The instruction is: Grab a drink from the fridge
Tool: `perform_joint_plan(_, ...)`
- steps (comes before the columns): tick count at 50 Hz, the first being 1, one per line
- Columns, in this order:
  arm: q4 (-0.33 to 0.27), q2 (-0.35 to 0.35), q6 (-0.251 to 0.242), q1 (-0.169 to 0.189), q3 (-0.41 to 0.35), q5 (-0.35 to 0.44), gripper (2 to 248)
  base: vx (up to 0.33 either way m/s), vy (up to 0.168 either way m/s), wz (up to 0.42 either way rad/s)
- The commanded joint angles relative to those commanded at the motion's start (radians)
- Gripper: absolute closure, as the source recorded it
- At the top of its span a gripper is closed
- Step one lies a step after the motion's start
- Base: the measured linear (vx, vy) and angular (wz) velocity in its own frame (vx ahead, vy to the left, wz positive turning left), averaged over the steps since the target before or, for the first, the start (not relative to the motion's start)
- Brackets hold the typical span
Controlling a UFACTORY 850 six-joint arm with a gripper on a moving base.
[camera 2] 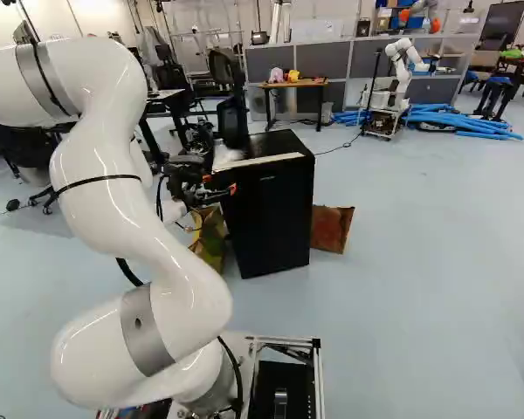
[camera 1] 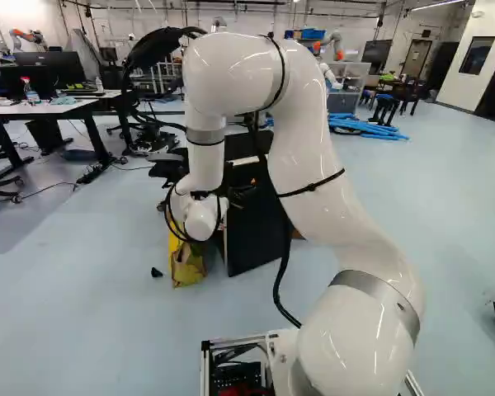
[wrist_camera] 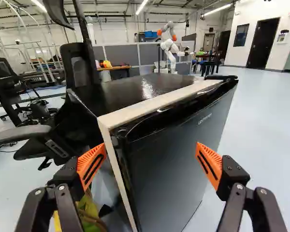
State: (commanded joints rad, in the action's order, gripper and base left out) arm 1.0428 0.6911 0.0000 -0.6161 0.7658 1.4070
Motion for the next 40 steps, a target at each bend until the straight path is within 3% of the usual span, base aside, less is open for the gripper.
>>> perform_joint_plan(40,0.025,0.0,0.0,0.0,0.0,0.017,3,0.0,0.0,0.0)
